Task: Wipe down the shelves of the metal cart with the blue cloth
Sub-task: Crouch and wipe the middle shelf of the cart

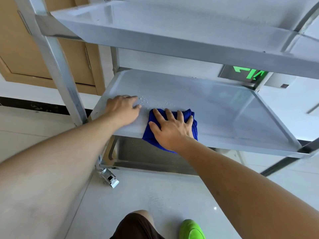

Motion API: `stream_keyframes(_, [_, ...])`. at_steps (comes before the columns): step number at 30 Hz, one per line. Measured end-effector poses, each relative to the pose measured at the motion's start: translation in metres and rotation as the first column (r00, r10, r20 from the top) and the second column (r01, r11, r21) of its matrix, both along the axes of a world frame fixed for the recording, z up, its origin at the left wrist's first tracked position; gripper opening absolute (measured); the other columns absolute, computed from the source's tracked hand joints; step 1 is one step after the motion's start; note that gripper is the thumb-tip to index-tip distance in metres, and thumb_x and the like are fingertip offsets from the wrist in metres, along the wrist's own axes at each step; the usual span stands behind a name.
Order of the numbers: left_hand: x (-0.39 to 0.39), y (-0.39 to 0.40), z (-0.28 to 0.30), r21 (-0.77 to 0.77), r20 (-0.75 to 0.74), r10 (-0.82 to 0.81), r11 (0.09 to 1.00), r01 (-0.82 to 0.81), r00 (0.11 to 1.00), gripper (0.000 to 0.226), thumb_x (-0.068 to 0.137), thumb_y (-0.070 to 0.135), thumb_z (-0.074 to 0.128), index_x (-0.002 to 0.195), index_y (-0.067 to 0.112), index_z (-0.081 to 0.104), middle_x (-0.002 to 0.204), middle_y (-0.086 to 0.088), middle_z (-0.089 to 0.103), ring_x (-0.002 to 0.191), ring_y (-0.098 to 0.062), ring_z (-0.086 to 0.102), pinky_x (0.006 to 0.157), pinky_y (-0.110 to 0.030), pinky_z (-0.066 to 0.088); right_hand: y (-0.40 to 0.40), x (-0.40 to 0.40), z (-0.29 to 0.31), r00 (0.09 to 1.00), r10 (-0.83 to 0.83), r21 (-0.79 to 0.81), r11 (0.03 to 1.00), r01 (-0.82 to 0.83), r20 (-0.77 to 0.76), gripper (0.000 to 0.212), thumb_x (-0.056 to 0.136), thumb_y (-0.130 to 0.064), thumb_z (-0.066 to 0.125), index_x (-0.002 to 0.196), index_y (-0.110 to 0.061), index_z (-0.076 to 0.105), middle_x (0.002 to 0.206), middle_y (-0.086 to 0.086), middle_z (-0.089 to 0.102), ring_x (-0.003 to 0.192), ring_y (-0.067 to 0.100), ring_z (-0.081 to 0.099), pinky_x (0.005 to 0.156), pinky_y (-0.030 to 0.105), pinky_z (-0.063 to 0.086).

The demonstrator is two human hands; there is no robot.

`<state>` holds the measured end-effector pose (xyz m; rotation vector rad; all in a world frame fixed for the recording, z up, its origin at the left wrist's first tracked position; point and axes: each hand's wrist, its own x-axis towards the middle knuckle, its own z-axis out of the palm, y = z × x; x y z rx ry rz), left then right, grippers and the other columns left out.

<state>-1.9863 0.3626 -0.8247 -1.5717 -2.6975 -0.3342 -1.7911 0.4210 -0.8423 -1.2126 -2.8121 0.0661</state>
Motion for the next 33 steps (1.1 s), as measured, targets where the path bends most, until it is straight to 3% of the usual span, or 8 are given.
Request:
stream_keyframes(4, [-0.026,-0.010,-0.005,-0.007,-0.079,0.070,0.997,-0.071,0.994,0.053,0.096,0.055,0.028,0.137,0.027,0.047,0.143,-0.005,0.051,0.132,-0.033,0.042,0.104,-0.051,0.035,0.024,-0.019,0.003,1.000,-0.018,-0.017,1.000,0.018,0.024,0.071,0.084,-0.076,0.004,0.151,-0.053,0.010,0.165,-0.003,0.021,0.146,0.043,0.015,0.109,0.074,0.004])
stream_keyframes(8, [-0.025,-0.015,-0.009,0.036,-0.066,0.043,0.999,-0.041,0.997,0.049,0.097,0.051,0.029,0.133,0.027,0.052,0.142,-0.003,0.052,0.134,-0.029,0.040,0.107,-0.050,0.032,0.059,-0.042,0.004,0.997,-0.059,-0.050,0.997,0.062,0.055,0.069,0.087,-0.078,0.008,0.152,-0.053,0.007,0.166,-0.005,0.016,0.149,0.041,0.010,0.111,0.074,0.002])
stream_keyframes(14, [-0.019,-0.018,-0.009,0.081,-0.065,0.040,0.996,-0.034,0.997,0.048,0.098,0.049,0.032,0.136,0.027,0.052,0.148,-0.003,0.048,0.138,-0.026,0.037,0.112,-0.050,0.030,0.118,-0.072,0.009,0.992,-0.120,-0.035,0.992,0.122,0.039,0.064,0.091,-0.075,0.014,0.151,-0.051,0.014,0.163,-0.004,0.025,0.147,0.041,0.016,0.111,0.074,0.010])
stream_keyframes(21, [-0.023,-0.014,-0.009,0.065,-0.119,0.075,0.996,-0.067,0.990,0.046,0.094,0.049,0.030,0.127,0.028,0.055,0.132,0.000,0.058,0.126,-0.027,0.047,0.106,-0.051,0.035,0.172,-0.125,0.011,0.993,-0.113,-0.033,0.993,0.115,0.046,0.063,0.091,-0.074,0.016,0.149,-0.050,0.018,0.159,-0.003,0.032,0.143,0.039,0.024,0.108,0.071,0.019])
stream_keyframes(33, [-0.022,-0.016,-0.012,0.139,-0.063,0.094,0.987,-0.085,0.994,0.045,0.096,0.052,0.033,0.129,0.032,0.055,0.140,0.003,0.054,0.134,-0.023,0.041,0.114,-0.047,0.025,0.178,-0.228,0.018,1.000,-0.020,-0.014,1.000,0.021,0.019,0.066,0.094,-0.070,0.014,0.154,-0.043,0.017,0.161,0.002,0.029,0.146,0.043,0.021,0.110,0.076,0.011])
